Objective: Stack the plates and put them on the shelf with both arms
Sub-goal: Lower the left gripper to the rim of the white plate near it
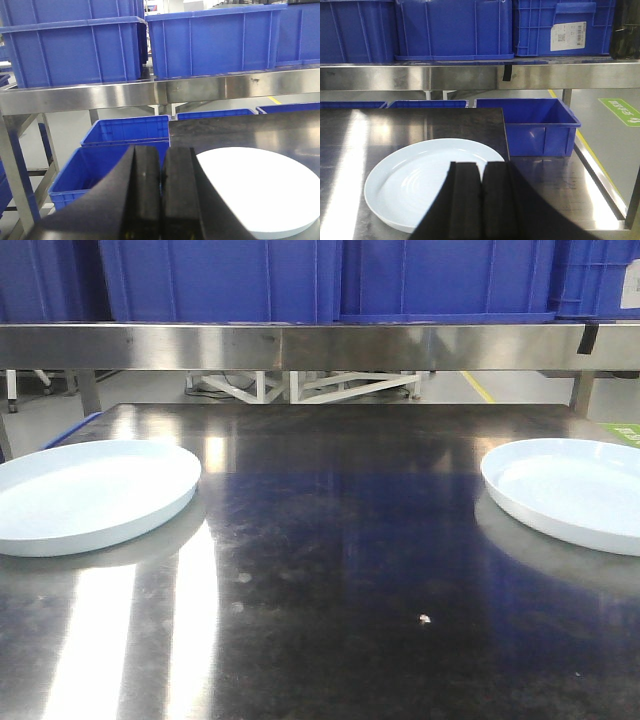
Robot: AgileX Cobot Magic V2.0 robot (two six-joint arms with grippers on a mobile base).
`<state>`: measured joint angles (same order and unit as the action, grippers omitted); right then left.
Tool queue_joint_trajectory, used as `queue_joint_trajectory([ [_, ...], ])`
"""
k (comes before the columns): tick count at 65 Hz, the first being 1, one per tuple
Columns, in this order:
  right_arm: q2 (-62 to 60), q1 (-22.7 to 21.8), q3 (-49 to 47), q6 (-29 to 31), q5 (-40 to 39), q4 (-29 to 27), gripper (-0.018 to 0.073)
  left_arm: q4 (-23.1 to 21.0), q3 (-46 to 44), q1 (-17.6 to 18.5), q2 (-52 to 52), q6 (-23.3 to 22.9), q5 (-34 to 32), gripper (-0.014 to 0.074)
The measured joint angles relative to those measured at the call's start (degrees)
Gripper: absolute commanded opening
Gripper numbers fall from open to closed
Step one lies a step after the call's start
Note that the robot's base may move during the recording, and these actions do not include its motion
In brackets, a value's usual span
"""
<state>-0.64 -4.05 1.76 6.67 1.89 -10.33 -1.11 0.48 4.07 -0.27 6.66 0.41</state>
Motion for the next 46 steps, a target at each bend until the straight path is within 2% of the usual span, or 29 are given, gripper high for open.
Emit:
queue_joint_trajectory([
  [14,0.0,0.0,0.0,0.0,0.0,0.0,0.0057,-0.41,0.0,0.0,0.0,0.0,0.0,0.0082],
  [27,0.0,0.0,0.0,0.0,0.0,0.0,0.0057,-5.52,-0.54,0.0,0.0,0.0,0.11,0.0082],
  [46,0.0,0.0,0.0,0.0,0.0,0.0,0.0057,-6.05,-11.33,-0.09,5.95,0.0,6.46,0.0082],
])
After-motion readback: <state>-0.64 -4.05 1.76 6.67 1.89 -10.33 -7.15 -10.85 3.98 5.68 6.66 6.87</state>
